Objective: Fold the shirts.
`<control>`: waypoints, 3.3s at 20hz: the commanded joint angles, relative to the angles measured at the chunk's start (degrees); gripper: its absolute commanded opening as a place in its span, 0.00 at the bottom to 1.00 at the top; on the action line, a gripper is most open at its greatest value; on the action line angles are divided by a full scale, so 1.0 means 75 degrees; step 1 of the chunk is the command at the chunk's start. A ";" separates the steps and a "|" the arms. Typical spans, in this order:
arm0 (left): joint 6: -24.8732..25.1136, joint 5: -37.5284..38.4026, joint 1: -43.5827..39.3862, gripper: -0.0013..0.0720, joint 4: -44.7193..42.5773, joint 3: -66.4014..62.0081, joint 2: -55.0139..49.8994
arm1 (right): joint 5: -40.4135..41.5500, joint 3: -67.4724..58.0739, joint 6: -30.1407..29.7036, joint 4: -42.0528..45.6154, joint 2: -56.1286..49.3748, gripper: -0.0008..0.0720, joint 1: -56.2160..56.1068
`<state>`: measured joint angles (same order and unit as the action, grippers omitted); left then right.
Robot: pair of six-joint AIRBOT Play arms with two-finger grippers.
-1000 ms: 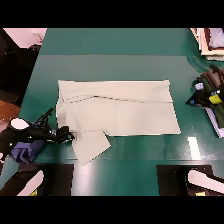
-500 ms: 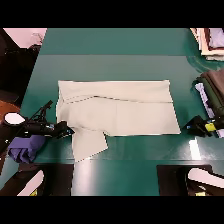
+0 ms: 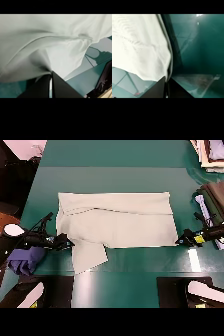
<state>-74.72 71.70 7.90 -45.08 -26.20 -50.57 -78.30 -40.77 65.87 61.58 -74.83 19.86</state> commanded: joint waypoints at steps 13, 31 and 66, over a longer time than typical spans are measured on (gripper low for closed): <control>-0.1177 0.0321 -0.1285 0.06 -0.1303 -0.2731 0.1361 | -0.1084 -0.0985 0.0903 0.1233 0.3235 0.04 0.0061; -0.0714 -0.3777 -0.1282 0.33 -0.1725 -0.5085 -0.3436 | 0.0172 -0.6193 0.1781 -0.0976 -0.2882 0.71 -0.1687; -0.0723 -0.1900 -0.4150 0.06 -0.0731 -0.7545 -0.6102 | -0.1160 -0.4363 0.0102 -0.2235 -0.1719 0.04 -0.1160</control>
<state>-80.07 57.84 -18.83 -51.88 -77.80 -90.04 -85.84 -73.23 63.96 47.55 -94.19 11.29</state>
